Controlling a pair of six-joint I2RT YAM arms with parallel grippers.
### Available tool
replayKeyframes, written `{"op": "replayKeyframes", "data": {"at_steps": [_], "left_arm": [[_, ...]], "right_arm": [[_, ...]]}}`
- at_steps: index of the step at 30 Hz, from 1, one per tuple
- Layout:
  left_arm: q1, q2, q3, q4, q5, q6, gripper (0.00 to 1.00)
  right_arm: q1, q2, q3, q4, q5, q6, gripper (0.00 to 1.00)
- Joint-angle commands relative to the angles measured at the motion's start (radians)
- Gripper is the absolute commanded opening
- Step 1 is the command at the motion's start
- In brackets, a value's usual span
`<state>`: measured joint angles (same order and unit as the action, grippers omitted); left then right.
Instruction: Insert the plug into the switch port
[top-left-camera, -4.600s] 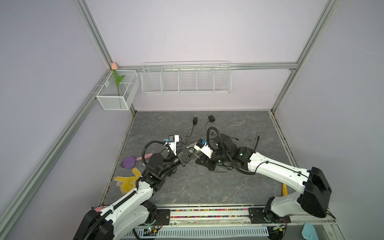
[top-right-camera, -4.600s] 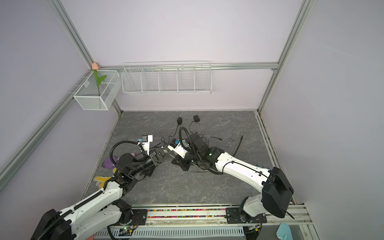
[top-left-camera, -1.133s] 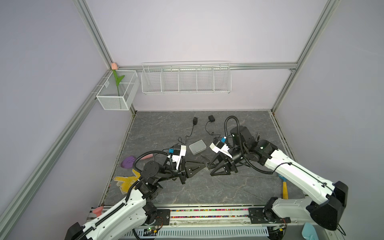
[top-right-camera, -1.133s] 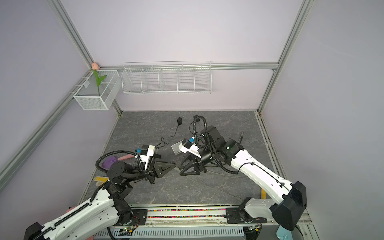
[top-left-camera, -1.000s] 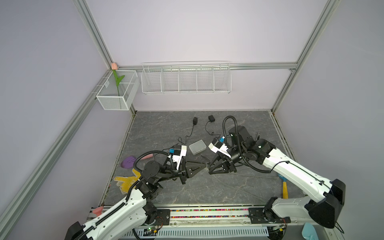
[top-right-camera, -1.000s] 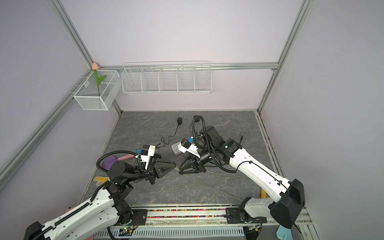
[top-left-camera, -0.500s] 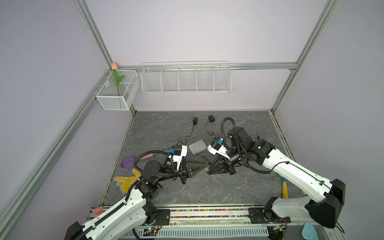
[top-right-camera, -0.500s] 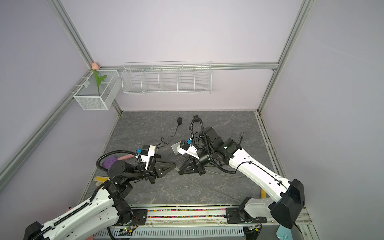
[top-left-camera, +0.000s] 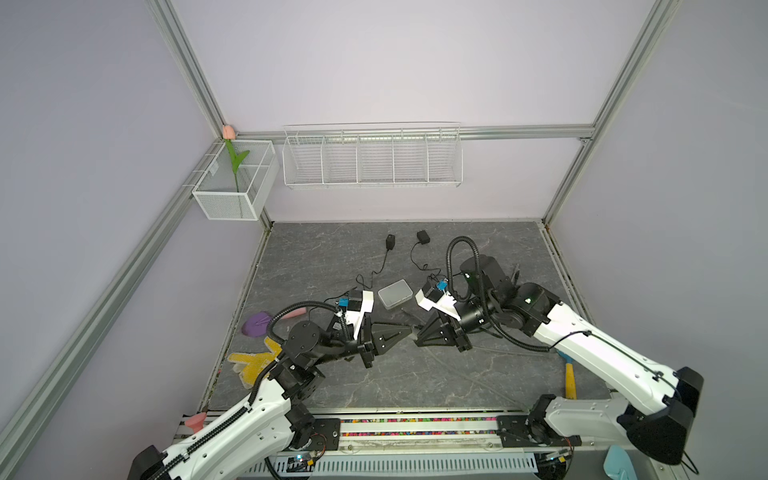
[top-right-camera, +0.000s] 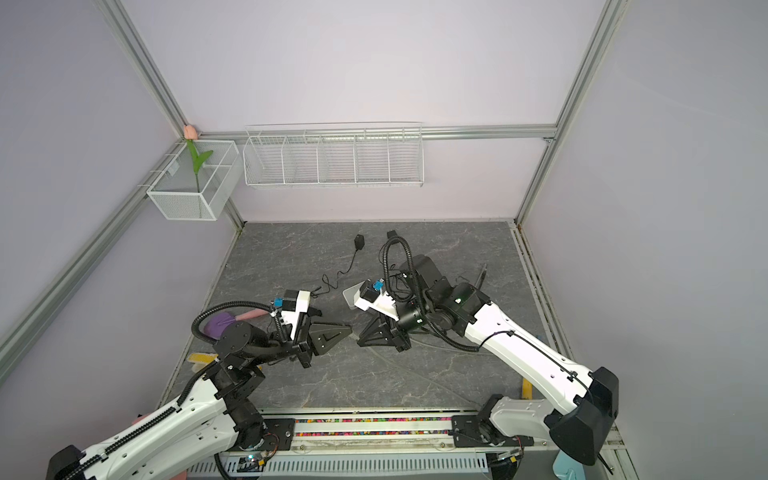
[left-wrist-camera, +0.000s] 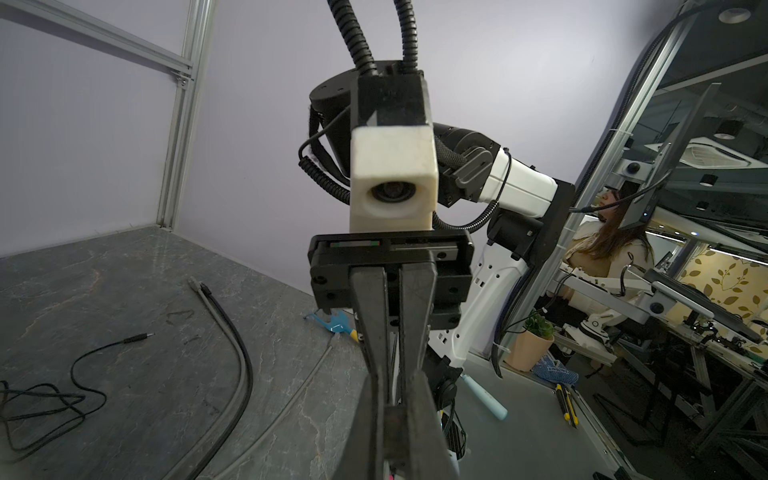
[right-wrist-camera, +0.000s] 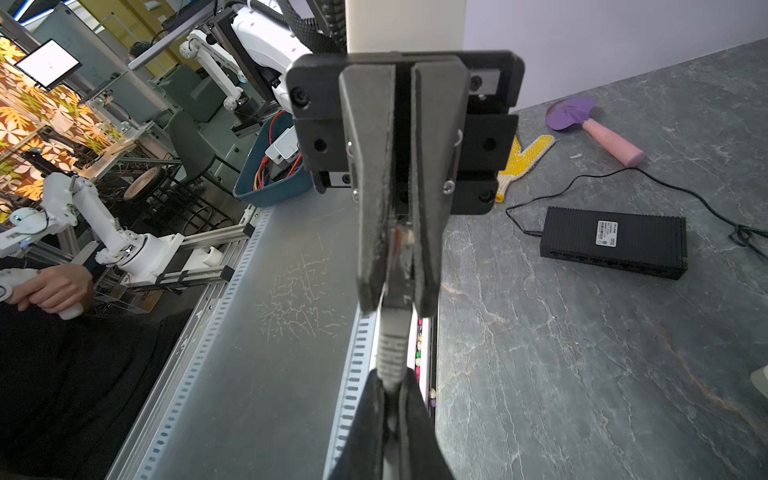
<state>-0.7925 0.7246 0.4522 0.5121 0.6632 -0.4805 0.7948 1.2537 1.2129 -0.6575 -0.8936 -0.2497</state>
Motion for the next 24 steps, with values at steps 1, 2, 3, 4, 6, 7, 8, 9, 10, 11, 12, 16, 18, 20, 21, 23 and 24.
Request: {"op": "replayKeyframes", "data": {"at_steps": [1, 2, 3, 4, 6, 7, 8, 9, 10, 11, 12, 16, 18, 20, 21, 23, 24], "left_arm": [[-0.004, -0.027, 0.044, -0.089, -0.063, 0.022, 0.26], [-0.004, -0.04, 0.05, -0.121, -0.101, 0.022, 0.44], [-0.004, -0.054, 0.058, -0.165, -0.145, 0.02, 0.56], [-0.004, -0.073, 0.071, -0.228, -0.212, 0.02, 0.62], [-0.004, -0.101, 0.104, -0.349, -0.342, 0.015, 0.68], [-0.004, -0.107, 0.114, -0.387, -0.38, 0.008, 0.69], [-0.004, -0.107, 0.125, -0.419, -0.405, 0.001, 0.7], [-0.004, -0.098, 0.136, -0.446, -0.414, -0.006, 0.71], [-0.004, -0.085, 0.148, -0.464, -0.418, -0.012, 0.71], [-0.004, -0.068, 0.16, -0.488, -0.425, -0.022, 0.72], [-0.004, -0.05, 0.169, -0.504, -0.428, -0.032, 0.72], [-0.004, 0.012, 0.183, -0.512, -0.442, -0.077, 0.69], [-0.004, 0.024, 0.183, -0.496, -0.433, -0.086, 0.67], [-0.004, 0.053, 0.185, -0.483, -0.423, -0.094, 0.66], [-0.004, 0.061, 0.184, -0.474, -0.413, -0.098, 0.65], [-0.004, 0.08, 0.187, -0.456, -0.388, -0.108, 0.65], [-0.004, 0.089, 0.189, -0.453, -0.381, -0.108, 0.64]], "right_arm": [[0.012, -0.031, 0.002, 0.019, 0.099, 0.02, 0.06], [0.026, -0.034, 0.008, 0.011, 0.172, 0.028, 0.07], [0.047, -0.036, 0.017, -0.005, 0.266, 0.029, 0.06], [0.074, -0.037, 0.027, -0.017, 0.392, 0.034, 0.06], [0.132, -0.029, 0.042, -0.036, 0.65, 0.043, 0.06], [0.157, -0.024, 0.048, -0.04, 0.765, 0.048, 0.06], [0.185, -0.021, 0.045, -0.037, 0.871, 0.048, 0.07], [0.21, -0.018, 0.038, -0.028, 0.956, 0.045, 0.06], [0.228, -0.019, 0.027, -0.012, 1.03, 0.044, 0.07], [0.248, -0.02, 0.013, 0.003, 1.094, 0.039, 0.06], [0.266, -0.024, -0.004, 0.032, 1.159, 0.036, 0.06], [0.331, -0.046, -0.055, 0.105, 1.264, 0.013, 0.07], [0.343, -0.054, -0.065, 0.119, 1.271, 0.009, 0.06], [0.351, -0.054, -0.065, 0.116, 1.277, 0.005, 0.06], [0.354, -0.053, -0.066, 0.116, 1.279, 0.004, 0.06], [0.359, -0.052, -0.068, 0.119, 1.272, 0.001, 0.07], [0.361, -0.053, -0.071, 0.123, 1.269, 0.002, 0.07]]}}
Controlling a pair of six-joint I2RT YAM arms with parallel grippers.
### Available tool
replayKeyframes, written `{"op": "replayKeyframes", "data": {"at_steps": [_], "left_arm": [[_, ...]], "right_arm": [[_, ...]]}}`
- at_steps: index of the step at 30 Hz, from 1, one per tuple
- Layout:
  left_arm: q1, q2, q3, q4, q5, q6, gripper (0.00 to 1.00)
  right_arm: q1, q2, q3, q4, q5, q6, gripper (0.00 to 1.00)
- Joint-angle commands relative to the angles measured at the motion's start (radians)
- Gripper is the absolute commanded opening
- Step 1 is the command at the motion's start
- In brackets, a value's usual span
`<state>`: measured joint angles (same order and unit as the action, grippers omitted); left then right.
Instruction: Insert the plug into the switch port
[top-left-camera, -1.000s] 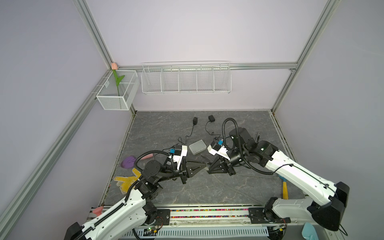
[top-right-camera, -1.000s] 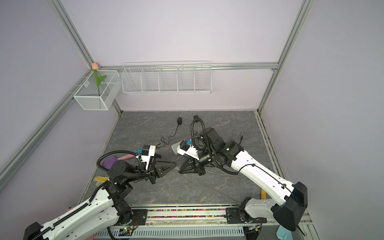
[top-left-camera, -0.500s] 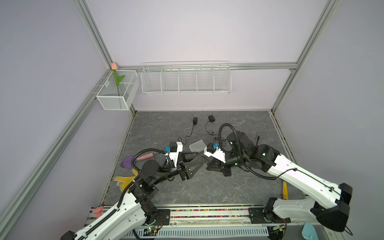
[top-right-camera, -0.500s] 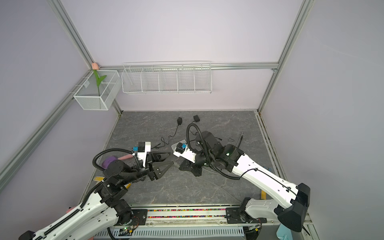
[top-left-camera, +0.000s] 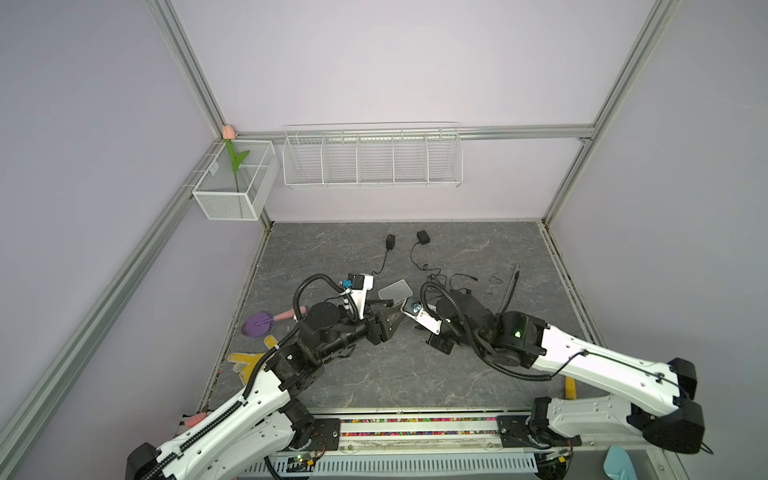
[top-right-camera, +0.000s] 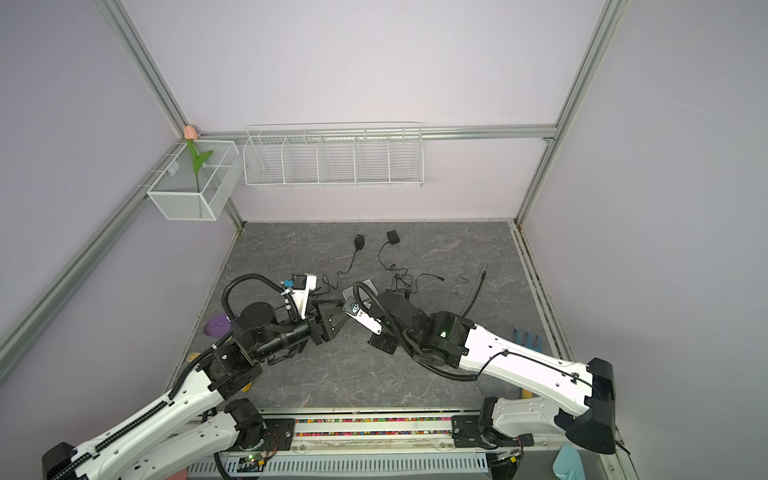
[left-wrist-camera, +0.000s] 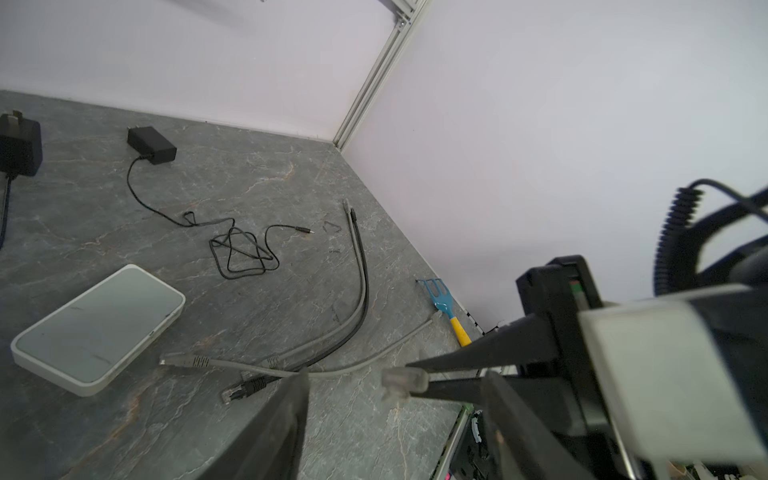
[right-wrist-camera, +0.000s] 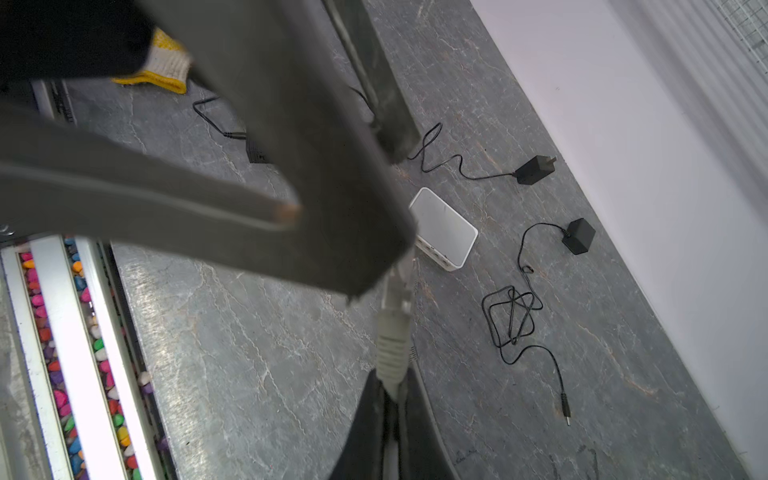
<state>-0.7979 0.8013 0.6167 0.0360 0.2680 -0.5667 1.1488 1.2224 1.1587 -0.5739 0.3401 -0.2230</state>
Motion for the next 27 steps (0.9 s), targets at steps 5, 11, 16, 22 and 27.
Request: {"op": "replayKeyframes", "data": {"at_steps": [5, 11, 16, 22, 27], "left_arm": [[0.002, 0.052, 0.022, 0.052, 0.038, -0.028, 0.6], [0.002, 0.049, 0.012, 0.071, 0.041, -0.025, 0.48], [0.002, 0.054, 0.006, 0.086, 0.042, -0.024, 0.38], [0.002, 0.067, 0.003, 0.103, 0.066, -0.022, 0.2], [0.002, 0.059, -0.007, 0.126, 0.098, -0.013, 0.04]], "right_arm": [[0.014, -0.019, -0.017, 0.053, 0.024, -0.023, 0.07], [0.016, -0.012, -0.015, 0.052, 0.007, -0.024, 0.06], [0.017, -0.005, -0.011, 0.055, 0.003, -0.024, 0.07], [0.022, 0.013, 0.0, 0.054, 0.006, -0.024, 0.06], [0.023, 0.022, 0.002, 0.055, 0.01, -0.026, 0.23]]}}
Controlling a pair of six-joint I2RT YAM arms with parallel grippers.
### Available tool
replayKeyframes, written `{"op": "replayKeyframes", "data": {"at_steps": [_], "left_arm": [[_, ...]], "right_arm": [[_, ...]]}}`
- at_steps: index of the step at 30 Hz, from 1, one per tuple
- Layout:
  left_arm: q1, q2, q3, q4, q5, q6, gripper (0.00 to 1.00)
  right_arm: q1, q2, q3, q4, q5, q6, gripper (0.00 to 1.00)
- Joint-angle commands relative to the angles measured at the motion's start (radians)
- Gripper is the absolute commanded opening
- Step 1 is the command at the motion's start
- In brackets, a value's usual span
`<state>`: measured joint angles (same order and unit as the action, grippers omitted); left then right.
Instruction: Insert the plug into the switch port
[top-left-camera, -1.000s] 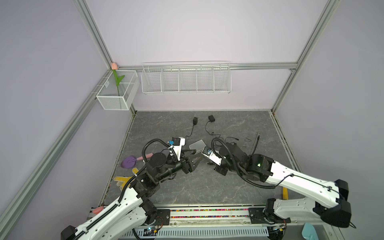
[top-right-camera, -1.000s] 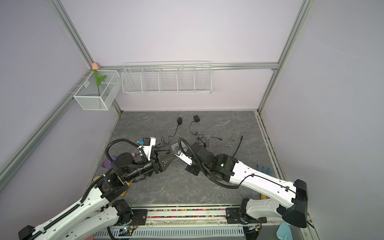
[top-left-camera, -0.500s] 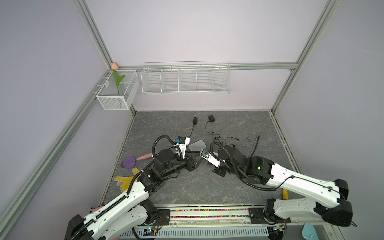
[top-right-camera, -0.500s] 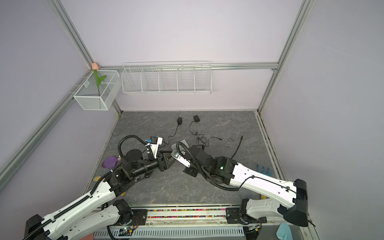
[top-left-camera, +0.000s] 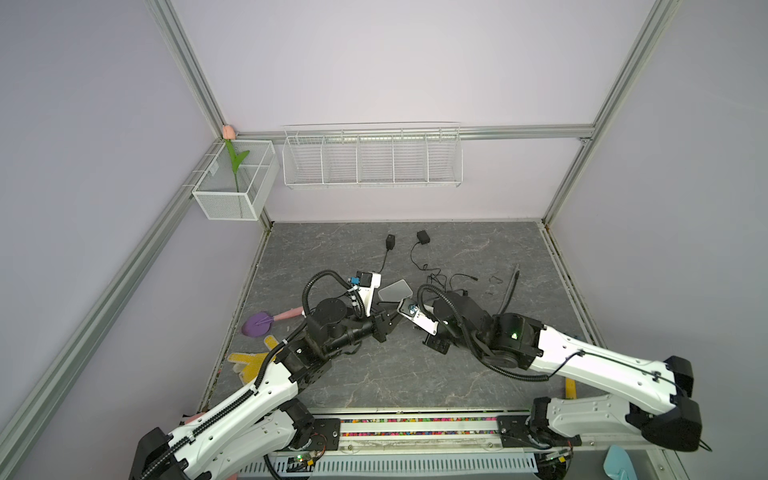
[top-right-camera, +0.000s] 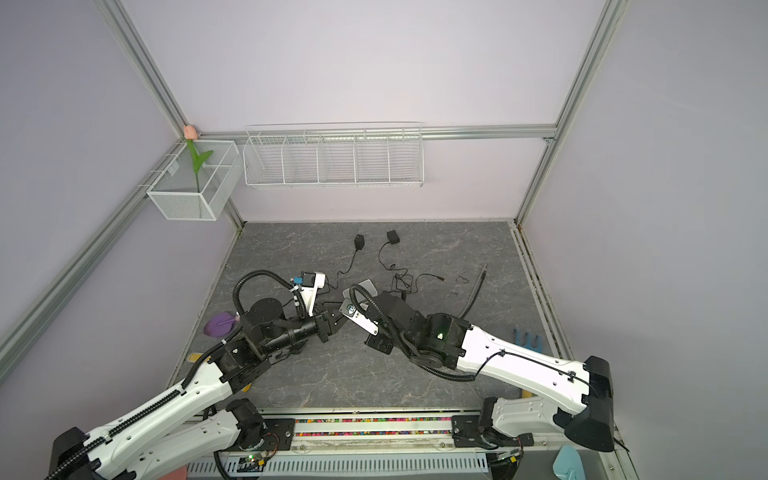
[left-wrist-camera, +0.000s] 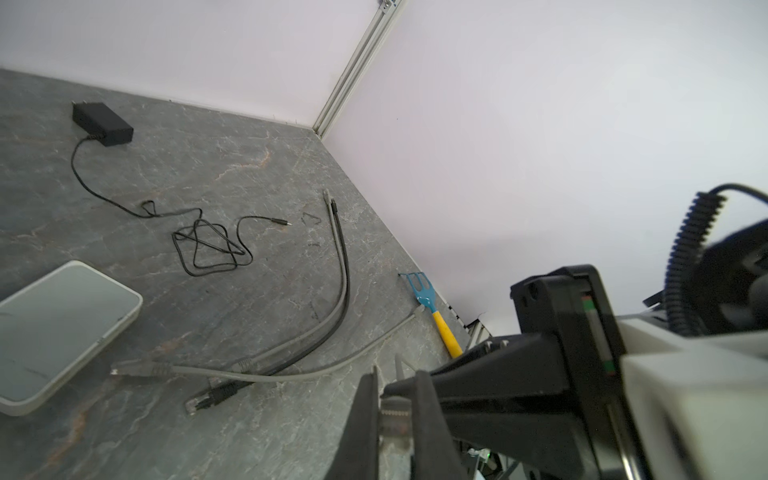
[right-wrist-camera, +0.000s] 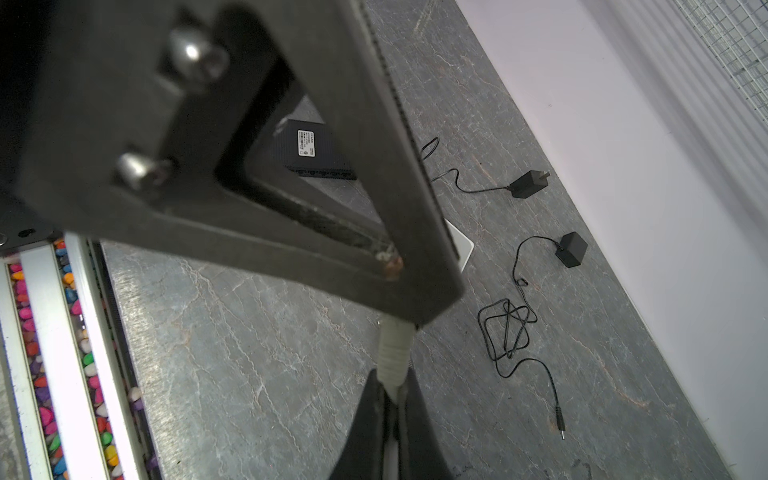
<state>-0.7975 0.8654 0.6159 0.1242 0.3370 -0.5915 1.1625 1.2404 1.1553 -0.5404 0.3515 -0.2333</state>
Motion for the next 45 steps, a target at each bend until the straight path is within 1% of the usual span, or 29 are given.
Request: {"op": "replayKeyframes", "data": {"at_steps": [1, 2, 3, 5, 7, 9, 10, 11, 13, 17, 20, 24, 31, 34, 36, 38, 41, 42, 43, 44, 45], "left_arm": [[0.001, -0.012, -0.012, 0.046, 0.034, 0.014, 0.03], [0.001, -0.021, -0.017, 0.048, 0.037, 0.017, 0.02], [0.002, -0.03, -0.021, 0.049, 0.04, 0.025, 0.02], [0.003, -0.042, -0.028, 0.054, 0.066, 0.037, 0.01], [0.003, -0.059, -0.043, 0.079, 0.083, 0.038, 0.01], [0.003, -0.074, -0.058, 0.109, 0.118, 0.048, 0.01], [0.003, -0.082, -0.061, 0.114, 0.135, 0.054, 0.0], [0.003, -0.087, -0.061, 0.114, 0.147, 0.063, 0.0], [0.003, -0.096, -0.062, 0.113, 0.169, 0.081, 0.0], [0.003, -0.106, -0.079, 0.154, 0.204, 0.085, 0.0], [0.003, -0.147, -0.097, 0.199, 0.23, 0.081, 0.0], [0.003, -0.165, -0.106, 0.208, 0.245, 0.079, 0.0], [0.003, -0.181, -0.122, 0.219, 0.252, 0.074, 0.0], [0.003, -0.181, -0.123, 0.219, 0.255, 0.075, 0.0], [0.003, -0.181, -0.122, 0.218, 0.255, 0.076, 0.0], [0.003, -0.184, -0.122, 0.214, 0.257, 0.076, 0.0], [0.003, -0.193, -0.12, 0.201, 0.248, 0.08, 0.0], [0.003, -0.198, -0.119, 0.189, 0.24, 0.079, 0.03], [0.003, -0.202, -0.116, 0.175, 0.228, 0.082, 0.12], [0.004, -0.205, -0.112, 0.161, 0.216, 0.085, 0.27], [0.003, -0.212, -0.103, 0.131, 0.196, 0.094, 0.49]], "right_arm": [[0.01, -0.001, 0.002, 0.023, -0.011, -0.022, 0.36], [0.009, -0.014, -0.006, 0.026, -0.021, -0.027, 0.5], [0.007, -0.034, -0.021, 0.033, -0.039, -0.034, 0.59], [-0.014, -0.086, -0.047, 0.042, -0.115, -0.033, 0.67], [-0.063, -0.14, -0.058, 0.033, -0.254, -0.008, 0.69], [-0.144, -0.181, -0.062, 0.019, -0.433, 0.018, 0.66], [-0.179, -0.199, -0.067, 0.021, -0.509, 0.027, 0.64], [-0.208, -0.214, -0.074, 0.023, -0.559, 0.033, 0.58], [-0.243, -0.229, -0.08, 0.017, -0.626, 0.034, 0.52], [-0.29, -0.208, -0.049, -0.026, -0.808, 0.018, 0.5], [-0.299, -0.161, -0.004, -0.08, -0.904, -0.012, 0.49], [-0.301, -0.115, 0.031, -0.099, -0.934, -0.029, 0.45], [-0.301, -0.066, 0.059, -0.08, -0.98, -0.023, 0.35], [-0.302, -0.047, 0.068, -0.078, -0.995, -0.023, 0.23], [-0.301, -0.033, 0.078, -0.088, -1.012, -0.027, 0.07], [-0.301, -0.024, 0.085, -0.1, -1.026, -0.034, 0.06], [-0.301, -0.022, 0.09, -0.108, -1.012, -0.034, 0.06], [-0.302, -0.025, 0.093, -0.109, -0.995, -0.033, 0.06], [-0.302, -0.027, 0.097, -0.106, -0.969, -0.028, 0.06], [-0.301, -0.03, 0.103, -0.107, -0.938, -0.023, 0.06], [-0.298, -0.031, 0.114, -0.11, -0.888, -0.02, 0.06]]}}
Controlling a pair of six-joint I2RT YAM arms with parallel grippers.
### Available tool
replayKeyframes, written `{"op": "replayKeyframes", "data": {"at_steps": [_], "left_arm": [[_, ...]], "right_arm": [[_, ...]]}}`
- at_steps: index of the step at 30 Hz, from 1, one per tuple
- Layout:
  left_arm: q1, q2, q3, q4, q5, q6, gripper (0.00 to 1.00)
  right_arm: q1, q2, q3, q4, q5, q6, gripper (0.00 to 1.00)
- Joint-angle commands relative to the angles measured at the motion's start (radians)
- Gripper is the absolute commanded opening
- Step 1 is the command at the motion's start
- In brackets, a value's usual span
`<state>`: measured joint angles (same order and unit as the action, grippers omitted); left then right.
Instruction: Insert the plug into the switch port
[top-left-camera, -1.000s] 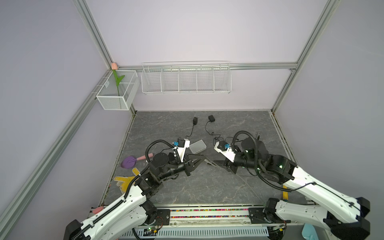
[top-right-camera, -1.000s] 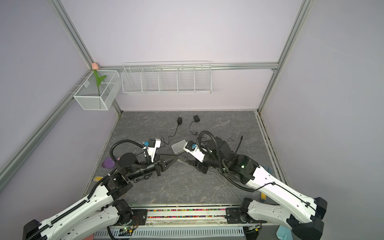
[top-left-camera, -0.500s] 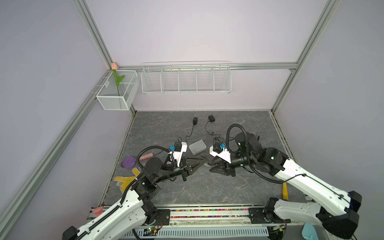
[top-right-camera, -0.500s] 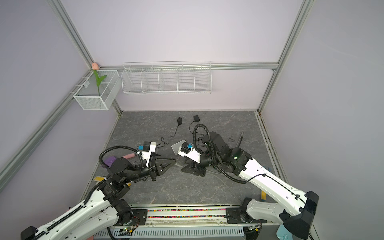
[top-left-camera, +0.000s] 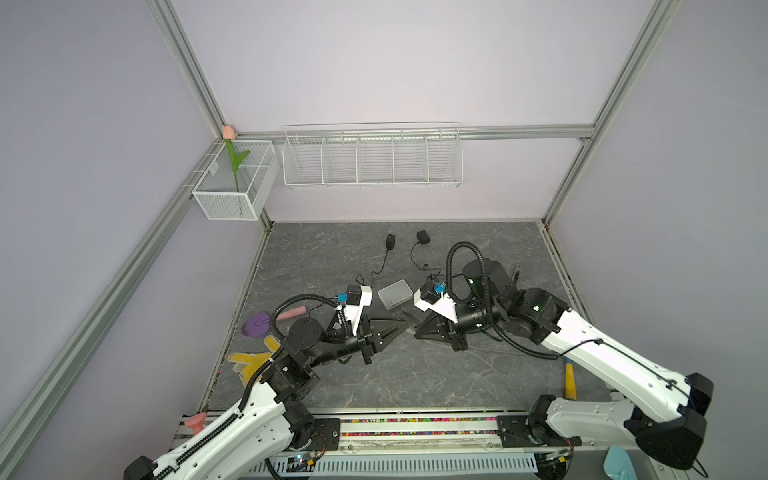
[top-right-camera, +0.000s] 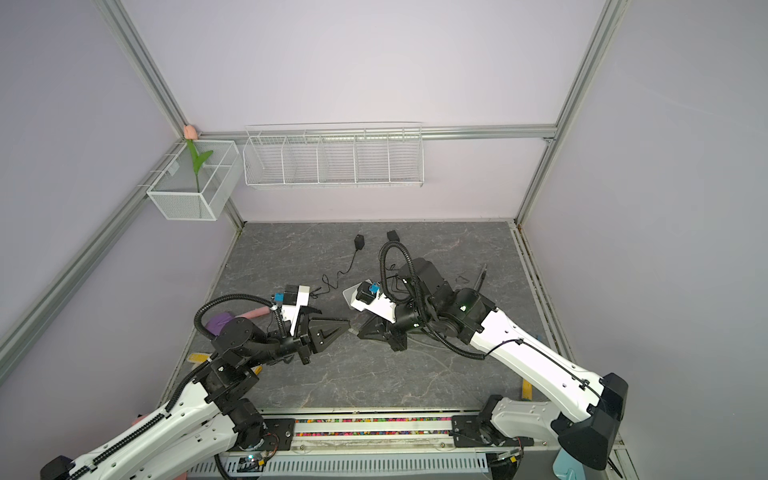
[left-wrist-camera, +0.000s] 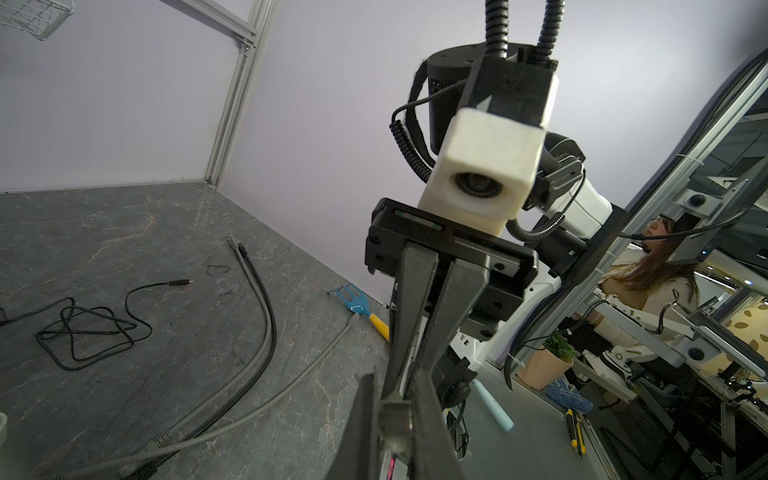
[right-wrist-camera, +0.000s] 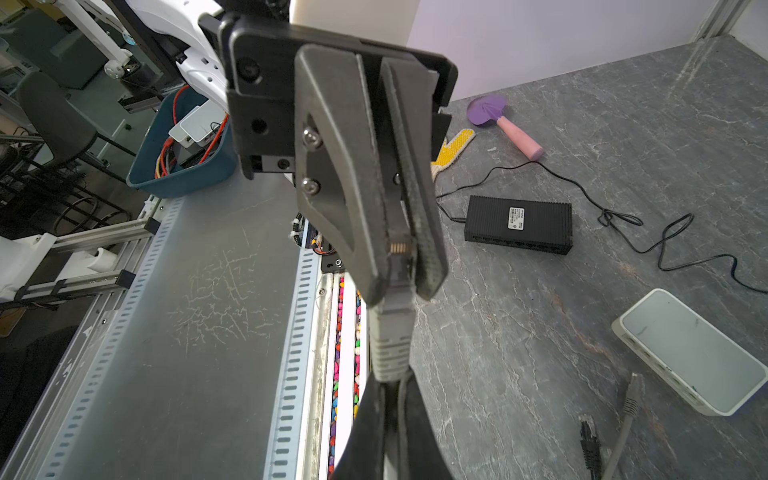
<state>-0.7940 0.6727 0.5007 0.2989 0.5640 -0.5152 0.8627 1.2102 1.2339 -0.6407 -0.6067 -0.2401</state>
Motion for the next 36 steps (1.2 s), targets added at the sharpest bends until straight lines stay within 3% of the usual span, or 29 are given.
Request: {"op": "replayKeyframes", "data": {"at_steps": [1, 2, 3, 7, 9, 11, 15, 21, 31, 36], "left_arm": [[0.0, -0.029, 0.025, -0.085, -0.063, 0.033, 0.64], [-0.001, -0.043, 0.043, -0.152, -0.129, 0.046, 0.73], [-0.001, -0.062, 0.061, -0.222, -0.207, 0.062, 0.76], [0.002, -0.146, 0.101, -0.445, -0.567, 0.069, 0.81], [0.01, -0.17, 0.11, -0.515, -0.667, 0.057, 0.82], [0.021, -0.176, 0.117, -0.57, -0.722, 0.044, 0.82], [0.075, -0.166, 0.114, -0.655, -0.78, 0.002, 0.82], [0.185, -0.194, 0.063, -0.719, -0.788, -0.048, 0.82], [0.315, -0.165, -0.022, -0.713, -0.742, -0.084, 0.81], [0.422, -0.121, -0.084, -0.651, -0.64, -0.102, 0.79]], "right_arm": [[0.007, 0.001, 0.055, -0.029, 0.152, -0.014, 0.06], [0.016, 0.004, 0.079, -0.051, 0.24, -0.02, 0.06], [0.028, 0.011, 0.114, -0.08, 0.351, -0.029, 0.06], [0.118, 0.063, 0.266, -0.178, 0.879, -0.125, 0.06], [0.177, 0.102, 0.354, -0.208, 1.085, -0.196, 0.06], [0.225, 0.146, 0.436, -0.218, 1.213, -0.266, 0.06], [0.294, 0.226, 0.478, -0.182, 1.349, -0.372, 0.06], [0.328, 0.337, 0.366, -0.153, 1.393, -0.384, 0.06], [0.352, 0.31, 0.116, -0.039, 1.098, -0.237, 0.06], [0.338, 0.367, 0.028, 0.034, 1.078, -0.219, 0.06]]}}
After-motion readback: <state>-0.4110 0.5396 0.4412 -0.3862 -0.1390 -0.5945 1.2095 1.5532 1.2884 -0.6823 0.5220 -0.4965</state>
